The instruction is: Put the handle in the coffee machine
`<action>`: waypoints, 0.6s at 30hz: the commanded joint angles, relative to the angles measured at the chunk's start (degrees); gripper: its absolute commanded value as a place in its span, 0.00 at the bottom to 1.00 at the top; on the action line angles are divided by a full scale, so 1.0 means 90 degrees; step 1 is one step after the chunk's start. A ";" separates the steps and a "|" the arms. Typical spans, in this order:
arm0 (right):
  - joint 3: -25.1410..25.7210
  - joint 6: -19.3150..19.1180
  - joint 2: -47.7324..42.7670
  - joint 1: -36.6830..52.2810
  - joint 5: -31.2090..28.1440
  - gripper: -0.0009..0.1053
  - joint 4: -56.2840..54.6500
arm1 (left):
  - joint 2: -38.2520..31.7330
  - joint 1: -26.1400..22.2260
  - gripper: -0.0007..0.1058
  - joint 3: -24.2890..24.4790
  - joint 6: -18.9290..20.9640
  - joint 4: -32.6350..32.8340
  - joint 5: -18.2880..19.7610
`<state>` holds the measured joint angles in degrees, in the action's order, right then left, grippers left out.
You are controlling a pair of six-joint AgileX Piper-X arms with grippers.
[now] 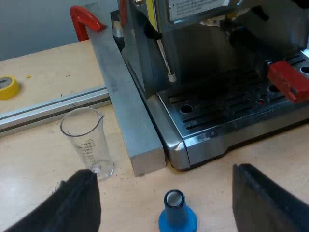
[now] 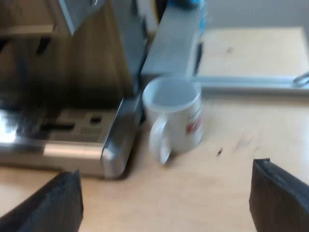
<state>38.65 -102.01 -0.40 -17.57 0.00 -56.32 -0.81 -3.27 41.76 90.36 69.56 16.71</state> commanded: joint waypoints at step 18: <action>-0.1032 0.0071 -0.0271 0.0028 0.0433 0.69 0.0066 | -0.0883 -0.0007 0.58 -0.1144 0.0079 -0.0871 -0.0021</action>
<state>29.22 -101.23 -0.30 -17.57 3.39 -56.32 -0.81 -3.27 31.67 90.50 63.93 16.59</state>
